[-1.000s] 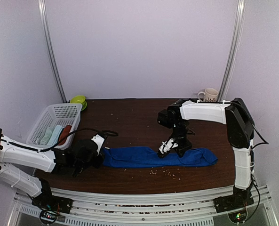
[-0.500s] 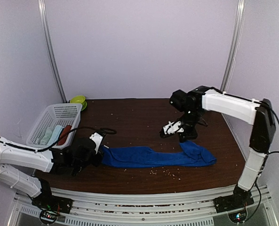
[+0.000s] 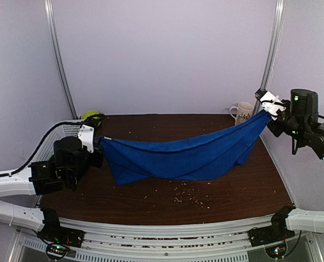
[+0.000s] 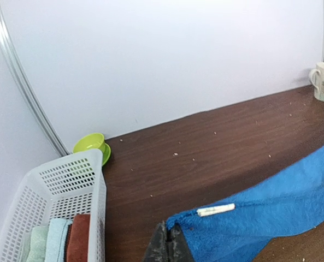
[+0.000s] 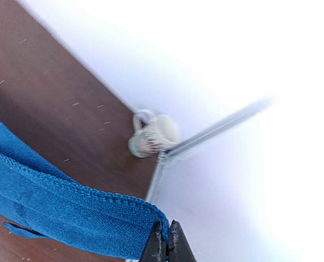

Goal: Roll the towels
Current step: Flatten out the towel at the center of the board, then fold the towel at the center of the board.

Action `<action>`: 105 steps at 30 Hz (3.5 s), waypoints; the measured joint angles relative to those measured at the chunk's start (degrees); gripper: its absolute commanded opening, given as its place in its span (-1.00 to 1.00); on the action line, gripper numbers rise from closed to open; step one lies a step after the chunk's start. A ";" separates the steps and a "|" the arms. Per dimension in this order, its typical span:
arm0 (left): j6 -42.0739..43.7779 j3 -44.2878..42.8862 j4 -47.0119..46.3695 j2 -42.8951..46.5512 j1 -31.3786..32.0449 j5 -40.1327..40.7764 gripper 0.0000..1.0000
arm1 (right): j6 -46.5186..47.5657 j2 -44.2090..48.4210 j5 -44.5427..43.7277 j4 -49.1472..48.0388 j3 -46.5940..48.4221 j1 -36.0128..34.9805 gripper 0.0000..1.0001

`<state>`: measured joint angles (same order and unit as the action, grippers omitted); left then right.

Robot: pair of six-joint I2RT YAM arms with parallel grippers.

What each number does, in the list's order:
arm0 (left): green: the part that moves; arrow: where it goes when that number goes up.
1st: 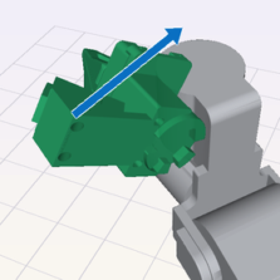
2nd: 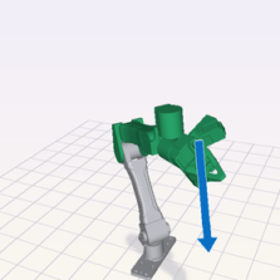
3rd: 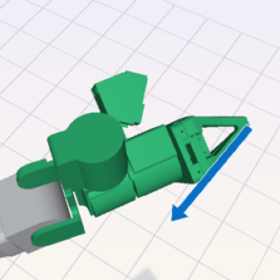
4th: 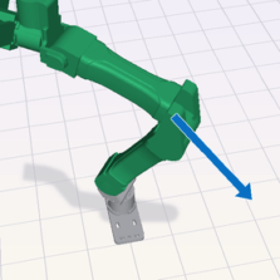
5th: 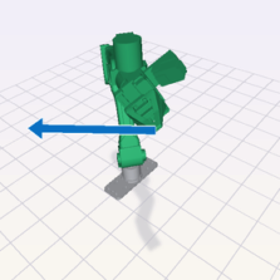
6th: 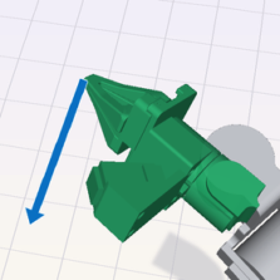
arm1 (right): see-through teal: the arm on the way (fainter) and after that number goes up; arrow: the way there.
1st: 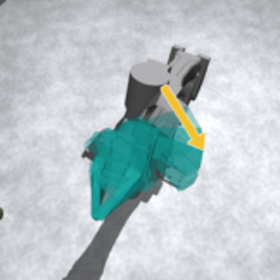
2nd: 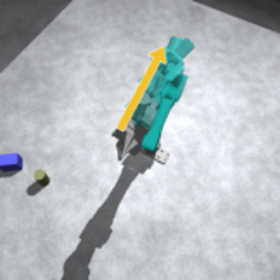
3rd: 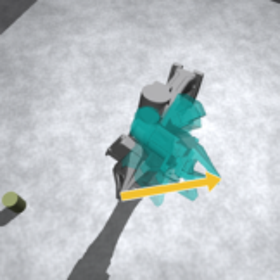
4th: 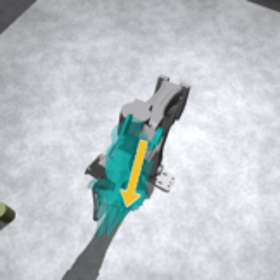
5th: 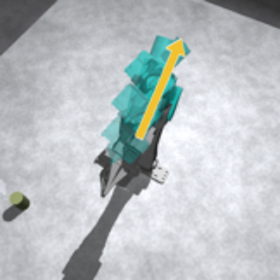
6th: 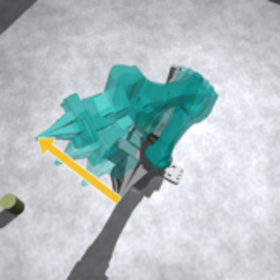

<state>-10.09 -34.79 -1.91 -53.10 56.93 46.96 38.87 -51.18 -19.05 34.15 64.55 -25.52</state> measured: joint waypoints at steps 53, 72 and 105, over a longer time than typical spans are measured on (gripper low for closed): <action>14.03 -34.84 -4.68 -57.94 -28.24 -7.19 -1.00 | -3.58 -51.95 5.95 -35.01 -1.25 17.90 -1.00; 17.62 -32.57 -9.86 -58.95 -30.03 -8.72 -1.00 | 1.88 -50.10 10.56 -32.02 -2.27 17.90 -1.00; 11.65 -14.75 -1.84 -41.16 -26.97 -13.94 -1.00 | 7.54 -29.14 18.80 -24.96 -21.05 19.06 -1.00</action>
<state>1.56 -49.54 -3.75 -94.26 29.95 33.01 46.41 -80.31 -0.25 9.19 43.51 -6.46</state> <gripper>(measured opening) 0.006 0.018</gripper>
